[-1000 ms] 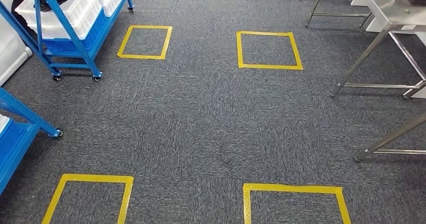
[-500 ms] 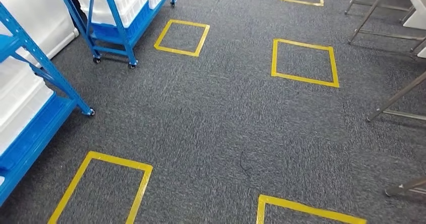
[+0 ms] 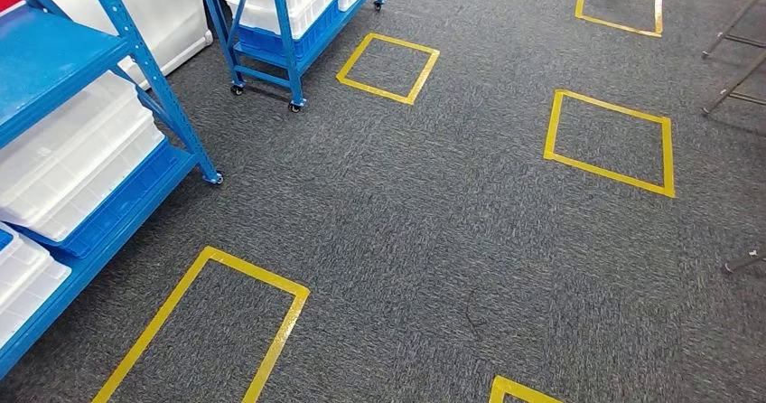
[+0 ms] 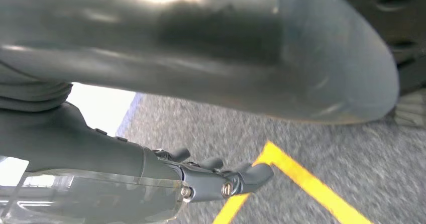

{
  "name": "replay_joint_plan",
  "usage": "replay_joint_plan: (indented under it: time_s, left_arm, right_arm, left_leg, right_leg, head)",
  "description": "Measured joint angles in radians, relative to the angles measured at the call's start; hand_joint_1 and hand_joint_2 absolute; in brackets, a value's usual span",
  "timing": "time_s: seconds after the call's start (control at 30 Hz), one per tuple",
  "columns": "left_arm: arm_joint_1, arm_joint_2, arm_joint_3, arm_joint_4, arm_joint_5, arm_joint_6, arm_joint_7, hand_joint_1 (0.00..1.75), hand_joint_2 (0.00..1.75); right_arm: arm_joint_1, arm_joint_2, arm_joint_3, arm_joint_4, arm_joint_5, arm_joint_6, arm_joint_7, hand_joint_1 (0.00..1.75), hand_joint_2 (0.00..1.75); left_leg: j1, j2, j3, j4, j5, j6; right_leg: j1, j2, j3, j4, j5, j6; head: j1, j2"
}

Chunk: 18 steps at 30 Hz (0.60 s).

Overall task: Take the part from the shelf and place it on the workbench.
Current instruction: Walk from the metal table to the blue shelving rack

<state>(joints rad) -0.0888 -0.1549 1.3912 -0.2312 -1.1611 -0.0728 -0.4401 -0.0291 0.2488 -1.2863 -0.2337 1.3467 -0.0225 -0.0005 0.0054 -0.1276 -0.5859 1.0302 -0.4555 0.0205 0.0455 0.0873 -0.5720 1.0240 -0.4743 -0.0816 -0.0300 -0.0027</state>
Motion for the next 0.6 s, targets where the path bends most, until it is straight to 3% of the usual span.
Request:
replay_joint_plan:
  time_s: [0.03, 0.07, 0.13, 0.2, 0.27, 0.3, 0.33, 0.4, 0.47, 0.53, 0.6]
  left_arm:
    - [0.001, 0.0, 0.0, 0.0, 0.0, 0.0, 0.0, 0.0, 0.0]
    - [0.003, 0.0, 0.0, 0.0, 0.0, 0.001, 0.0, 0.0, 0.0]
    - [0.004, 0.002, 0.0, 0.0, 0.002, 0.003, 0.001, 0.0, 0.0]
    - [0.0, 0.003, 0.0, 0.0, 0.003, 0.003, 0.001, 0.0, 0.0]
    - [-0.002, 0.004, 0.0, 0.0, 0.003, 0.004, 0.001, 0.0, 0.0]
    - [-0.001, 0.004, 0.0, 0.0, 0.003, 0.005, 0.001, 0.0, 0.0]
    - [0.0, 0.005, 0.0, 0.0, 0.003, 0.006, 0.001, 0.0, 0.0]
    - [0.0, 0.005, 0.0, 0.0, 0.003, 0.009, 0.0, 0.0, 0.0]
    - [0.0, 0.005, 0.0, 0.0, 0.003, 0.015, 0.0, 0.0, 0.0]
    - [0.0, 0.005, 0.0, 0.0, 0.004, 0.023, 0.0, 0.0, 0.0]
    - [0.0, 0.006, 0.0, 0.0, 0.003, 0.029, 0.0, 0.0, 0.0]
  right_arm:
    - [-0.002, 0.0, 0.0, 0.0, -0.002, -0.002, 0.0, 0.0, 0.0]
    - [-0.004, 0.001, -0.001, 0.0, -0.005, -0.006, 0.0, 0.0, 0.0]
    - [-0.004, 0.004, -0.007, -0.001, -0.015, -0.016, 0.0, 0.0, 0.0]
    - [0.0, 0.006, -0.015, -0.001, -0.022, -0.019, 0.0, 0.0, 0.0]
    - [0.001, 0.007, -0.02, -0.001, -0.022, -0.016, -0.002, 0.0, 0.0]
    - [0.001, 0.007, -0.022, -0.001, -0.022, -0.015, -0.004, 0.0, 0.0]
    - [0.001, 0.008, -0.023, -0.001, -0.022, -0.014, -0.005, 0.0, 0.0]
    - [0.0, 0.01, -0.024, -0.001, -0.021, -0.012, -0.007, 0.0, 0.0]
    - [-0.001, 0.013, -0.025, -0.002, -0.021, -0.012, -0.009, 0.0, 0.0]
    - [-0.003, 0.016, -0.025, -0.002, -0.021, -0.01, -0.009, 0.0, 0.0]
    - [-0.003, 0.018, -0.025, -0.002, -0.021, -0.006, -0.009, 0.0, 0.0]
  left_leg:
    - [-0.001, -0.008, 0.0, -0.005, 0.002, -0.003]
    - [-0.003, -0.002, 0.001, -0.006, 0.001, -0.005]
    - [-0.007, 0.048, -0.012, 0.029, -0.029, -0.012]
    - [-0.002, 0.101, -0.059, 0.136, -0.095, -0.026]
    - [0.008, 0.115, -0.102, 0.233, -0.132, -0.044]
    - [0.014, 0.118, -0.101, 0.236, -0.123, -0.053]
    - [0.019, 0.121, -0.079, 0.199, -0.096, -0.061]
    - [0.025, 0.125, -0.01, 0.072, -0.041, -0.075]
    - [0.022, 0.122, 0.028, 0.002, -0.022, -0.062]
    - [0.016, 0.117, 0.029, 0.001, -0.022, -0.036]
    - [0.015, 0.118, 0.028, -0.002, -0.018, -0.019]
  right_leg:
    - [-0.002, -0.013, 0.004, -0.01, 0.004, -0.002]
    - [-0.007, -0.024, 0.012, -0.024, 0.009, -0.001]
    - [-0.016, -0.045, 0.032, -0.057, 0.02, 0.003]
    - [-0.02, -0.066, 0.041, -0.067, 0.021, 0.008]
    - [-0.025, -0.084, 0.04, -0.06, 0.015, 0.017]
    - [-0.029, -0.091, 0.04, -0.055, 0.01, 0.022]
    - [-0.034, -0.095, 0.04, -0.048, 0.004, 0.029]
    - [-0.044, -0.102, 0.037, -0.027, -0.01, 0.046]
    - [-0.046, -0.104, 0.032, -0.007, -0.022, 0.06]
    - [-0.046, -0.103, 0.031, -0.002, -0.024, 0.07]
    - [-0.05, -0.101, 0.027, 0.008, -0.034, 0.079]
  head:
    - [0.0, 0.0]
    - [0.0, 0.0]
    - [0.0, 0.0]
    - [0.0, 0.0]
    - [0.0, 0.0]
    - [0.0, 0.0]
    - [0.0, 0.0]
    - [0.0, 0.0]
    - [0.0, 0.0]
    - [0.0, 0.0]
    - [0.0, 0.0]
